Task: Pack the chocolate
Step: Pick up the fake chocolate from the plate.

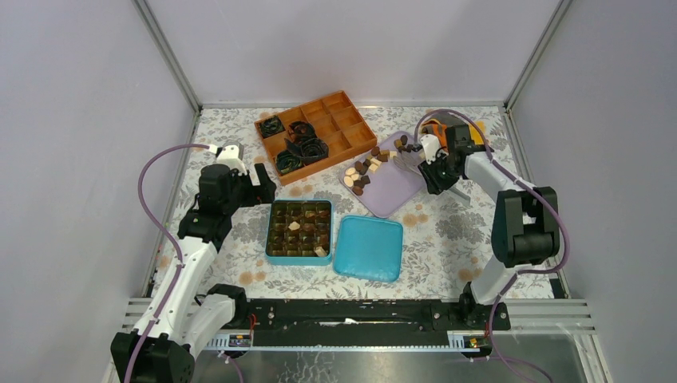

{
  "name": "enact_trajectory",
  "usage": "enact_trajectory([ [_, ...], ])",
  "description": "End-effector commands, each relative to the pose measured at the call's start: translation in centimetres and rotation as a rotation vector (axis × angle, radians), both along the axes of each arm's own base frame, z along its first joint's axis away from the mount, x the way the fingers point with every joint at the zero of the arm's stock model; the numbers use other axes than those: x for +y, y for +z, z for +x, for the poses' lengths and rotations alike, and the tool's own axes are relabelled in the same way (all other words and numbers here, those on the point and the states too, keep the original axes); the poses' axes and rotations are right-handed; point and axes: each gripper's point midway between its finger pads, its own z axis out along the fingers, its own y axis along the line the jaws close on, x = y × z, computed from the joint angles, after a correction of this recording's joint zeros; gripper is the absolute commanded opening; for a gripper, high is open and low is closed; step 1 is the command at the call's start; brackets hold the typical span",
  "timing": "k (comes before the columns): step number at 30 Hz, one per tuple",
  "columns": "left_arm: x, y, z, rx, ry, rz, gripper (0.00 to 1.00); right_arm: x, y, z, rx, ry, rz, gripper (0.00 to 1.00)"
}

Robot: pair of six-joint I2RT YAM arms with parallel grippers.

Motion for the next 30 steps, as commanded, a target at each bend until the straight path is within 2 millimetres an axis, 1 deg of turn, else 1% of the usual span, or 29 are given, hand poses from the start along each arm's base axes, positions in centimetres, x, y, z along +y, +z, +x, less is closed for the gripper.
enact_trajectory([
  [1,-0.1,1.4,0.7,-0.065,0.000,-0.015,0.99,0.0,0.9,1.8,-0.020,0.001,-0.010,0.44],
  [9,-0.1,1.3,0.7,-0.062,-0.001,-0.013,0.99,0.2,0.3,3.0,-0.003,0.009,-0.008,0.45],
  [23,0.0,1.1,0.8,-0.058,0.002,-0.011,0.99,1.2,-0.6,4.7,0.009,0.057,-0.023,0.47],
  [30,0.0,1.1,0.8,-0.055,0.002,-0.009,0.99,1.2,-0.9,5.5,0.008,0.061,-0.041,0.47],
])
